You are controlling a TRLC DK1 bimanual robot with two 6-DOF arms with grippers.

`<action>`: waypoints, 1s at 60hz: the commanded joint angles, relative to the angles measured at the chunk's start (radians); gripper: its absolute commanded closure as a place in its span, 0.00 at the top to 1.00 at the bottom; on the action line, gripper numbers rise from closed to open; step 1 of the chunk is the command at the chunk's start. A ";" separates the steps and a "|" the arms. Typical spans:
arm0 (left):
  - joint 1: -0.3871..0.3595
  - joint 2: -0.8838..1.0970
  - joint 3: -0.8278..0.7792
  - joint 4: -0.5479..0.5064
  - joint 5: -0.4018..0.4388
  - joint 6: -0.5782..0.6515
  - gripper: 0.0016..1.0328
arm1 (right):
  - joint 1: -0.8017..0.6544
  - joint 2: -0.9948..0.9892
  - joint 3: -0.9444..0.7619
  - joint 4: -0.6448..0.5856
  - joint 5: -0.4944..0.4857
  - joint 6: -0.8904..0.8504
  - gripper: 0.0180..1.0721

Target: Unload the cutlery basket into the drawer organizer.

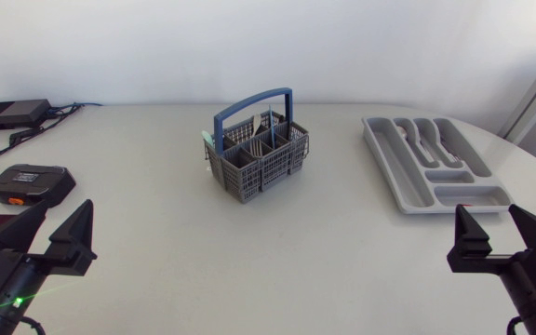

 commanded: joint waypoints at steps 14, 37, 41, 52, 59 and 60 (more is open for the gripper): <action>-0.007 -0.010 -0.036 -0.009 -0.020 0.018 0.96 | 0.002 -0.007 -0.021 0.013 0.003 0.007 0.95; -0.004 -0.004 0.066 0.008 -0.040 0.032 0.91 | 0.013 0.154 0.073 0.139 0.014 0.001 0.95; -0.001 0.004 0.089 0.008 -0.040 0.032 0.90 | 0.013 0.243 0.113 0.170 0.022 0.004 0.95; 0.015 0.093 0.151 0.046 -0.042 0.032 0.90 | 0.038 0.417 0.212 0.216 0.045 0.010 0.95; 0.021 0.217 0.214 0.077 -0.042 0.029 0.90 | 0.088 0.520 0.263 0.231 0.085 0.010 0.95; 0.021 0.235 0.222 0.080 -0.042 0.027 0.90 | 0.091 0.532 0.268 0.231 0.086 0.010 0.95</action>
